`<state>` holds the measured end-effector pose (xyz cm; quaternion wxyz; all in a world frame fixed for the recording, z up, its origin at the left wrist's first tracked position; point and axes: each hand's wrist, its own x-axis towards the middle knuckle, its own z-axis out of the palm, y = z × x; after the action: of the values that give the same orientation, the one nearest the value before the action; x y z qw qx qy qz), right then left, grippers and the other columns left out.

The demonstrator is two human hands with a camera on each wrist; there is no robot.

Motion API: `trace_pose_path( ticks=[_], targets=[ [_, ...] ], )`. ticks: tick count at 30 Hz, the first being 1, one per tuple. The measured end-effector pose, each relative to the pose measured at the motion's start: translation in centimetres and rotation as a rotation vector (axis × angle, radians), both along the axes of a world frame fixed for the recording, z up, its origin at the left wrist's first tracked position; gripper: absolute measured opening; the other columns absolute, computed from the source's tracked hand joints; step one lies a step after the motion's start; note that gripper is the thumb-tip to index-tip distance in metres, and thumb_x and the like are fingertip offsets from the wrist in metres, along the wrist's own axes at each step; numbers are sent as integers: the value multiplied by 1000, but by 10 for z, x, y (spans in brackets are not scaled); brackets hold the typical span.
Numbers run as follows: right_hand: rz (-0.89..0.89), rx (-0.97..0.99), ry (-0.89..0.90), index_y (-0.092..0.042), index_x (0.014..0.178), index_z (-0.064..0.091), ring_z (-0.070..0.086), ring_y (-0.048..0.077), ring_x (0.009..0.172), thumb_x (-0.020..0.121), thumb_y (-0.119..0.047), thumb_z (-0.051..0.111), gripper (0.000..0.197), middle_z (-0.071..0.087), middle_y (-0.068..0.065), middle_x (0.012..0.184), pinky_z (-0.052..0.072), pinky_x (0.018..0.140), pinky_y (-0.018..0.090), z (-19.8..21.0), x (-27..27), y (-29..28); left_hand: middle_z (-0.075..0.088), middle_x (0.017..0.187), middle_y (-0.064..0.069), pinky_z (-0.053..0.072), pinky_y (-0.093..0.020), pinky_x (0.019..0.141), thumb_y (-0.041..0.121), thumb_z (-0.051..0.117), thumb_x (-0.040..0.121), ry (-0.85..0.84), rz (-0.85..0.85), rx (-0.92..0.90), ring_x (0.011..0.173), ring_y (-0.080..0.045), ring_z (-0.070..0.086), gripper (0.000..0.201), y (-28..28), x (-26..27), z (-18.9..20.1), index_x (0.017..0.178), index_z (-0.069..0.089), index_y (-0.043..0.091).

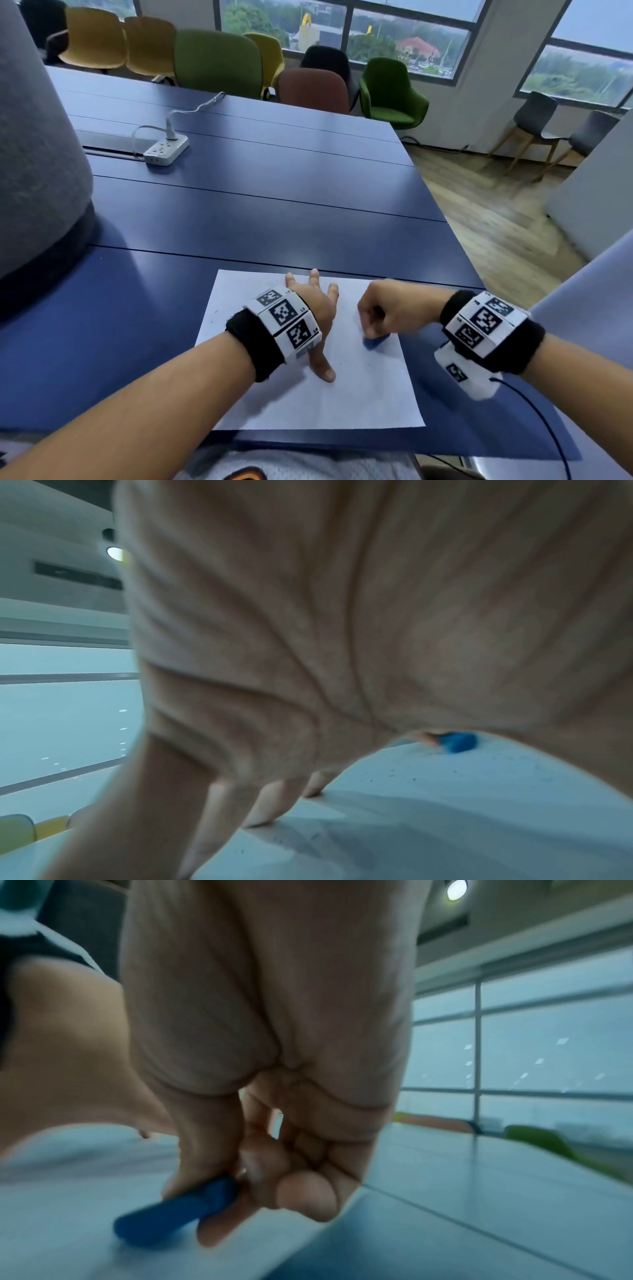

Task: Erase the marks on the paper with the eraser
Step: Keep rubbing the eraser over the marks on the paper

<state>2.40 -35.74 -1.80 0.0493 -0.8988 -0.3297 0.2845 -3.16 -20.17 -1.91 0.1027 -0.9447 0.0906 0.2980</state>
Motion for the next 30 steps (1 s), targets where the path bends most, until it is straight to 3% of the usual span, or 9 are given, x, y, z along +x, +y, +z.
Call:
trace_pose_path(
  ticks=[3,7,11,15,20,26,30],
  targets=[
    [-125,53,-70,-24,62,62,51,-1,51,81,-24,75,23,58,-10,58,43,57,20,2,14,-16,-22,157,-23,27,-60,108,67,78,61,4,9,-11,141,-57,1,144,1,0,0,152,-19,12],
    [-32,-23,81,-27,61,62,51,-1,52,80,-21,73,23,59,-16,55,44,56,18,-2,-5,-19,-25,156,-24,22,-61,110,66,76,64,35,1,3,141,-55,-4,142,-2,2,4,151,-23,15],
    [-165,62,-66,-24,60,62,51,1,52,82,-23,73,24,60,-11,58,43,57,20,0,11,-24,-25,156,-22,26,-63,107,68,78,59,40,22,-2,140,-58,-2,145,-1,5,0,151,-24,20],
    [-73,10,76,-22,65,65,52,2,55,82,-20,71,18,62,-9,62,46,58,24,-1,-1,-25,-26,156,-24,22,-61,109,67,76,63,40,4,17,142,-55,0,142,-2,3,5,151,-24,18],
    [-160,73,-116,-21,66,65,52,4,54,85,-17,69,19,59,-9,61,42,55,19,4,11,-21,-25,156,-24,24,-63,108,68,77,60,37,15,13,140,-58,-2,145,-1,4,1,151,-24,19],
    [-28,-15,14,-19,73,71,55,0,55,82,-18,72,9,64,-11,63,45,56,14,7,-9,-17,-28,155,-25,21,-63,109,66,76,64,69,14,32,141,-55,-7,142,-4,5,6,150,-27,18],
    [-242,120,-171,-16,74,68,55,-5,46,86,-13,69,11,62,-10,58,40,49,10,15,27,-32,-24,156,-23,27,-63,107,69,77,60,59,-1,22,140,-57,-1,144,0,6,7,152,-23,19]
  ],
)
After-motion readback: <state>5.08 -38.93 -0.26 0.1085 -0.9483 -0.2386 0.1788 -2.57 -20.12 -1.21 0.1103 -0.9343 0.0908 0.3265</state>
